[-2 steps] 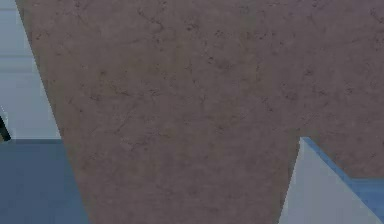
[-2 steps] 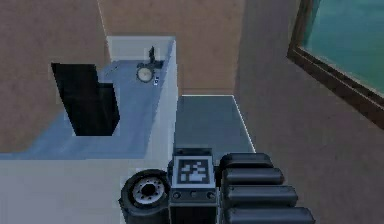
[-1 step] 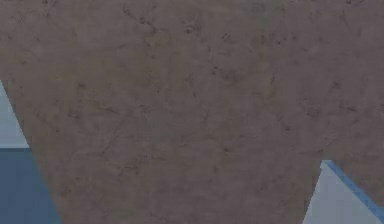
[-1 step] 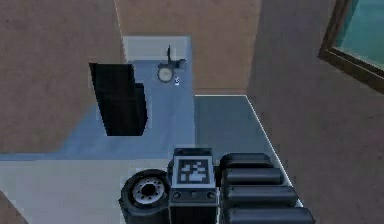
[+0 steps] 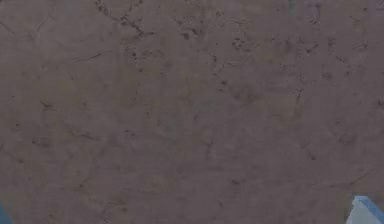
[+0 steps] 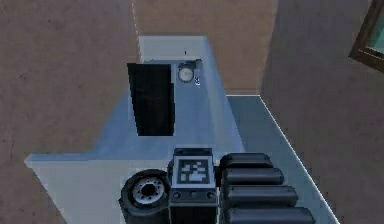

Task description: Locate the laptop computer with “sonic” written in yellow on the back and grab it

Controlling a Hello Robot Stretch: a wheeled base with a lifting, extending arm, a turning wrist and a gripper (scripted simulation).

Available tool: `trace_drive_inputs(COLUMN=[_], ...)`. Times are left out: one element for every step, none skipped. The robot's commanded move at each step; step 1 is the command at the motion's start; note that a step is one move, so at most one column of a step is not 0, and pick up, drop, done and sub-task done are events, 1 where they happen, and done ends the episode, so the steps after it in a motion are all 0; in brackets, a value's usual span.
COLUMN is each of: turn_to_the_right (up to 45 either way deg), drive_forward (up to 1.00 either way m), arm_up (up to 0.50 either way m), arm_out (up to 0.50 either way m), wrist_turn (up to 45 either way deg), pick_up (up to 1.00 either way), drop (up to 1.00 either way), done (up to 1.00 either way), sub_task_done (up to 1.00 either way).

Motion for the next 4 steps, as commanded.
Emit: trace_drive_inputs(turn_to_the_right=[45.0,45.0,45.0,15.0], drive_forward=[0.0,0.0,0.0,0.0], arm_up=[0.0,0.0,0.0,0.0], arm_out=[0.0,0.0,0.0,0.0], wrist_turn=[0.0,0.0,0.0,0.0], pick_up=[0.0,0.0,0.0,0.0], drop=[0.0,0.0,0.0,0.0], done=[0.0,0.0,0.0,0.0], sub_task_done=[0.0,0.0,0.0,0.0])
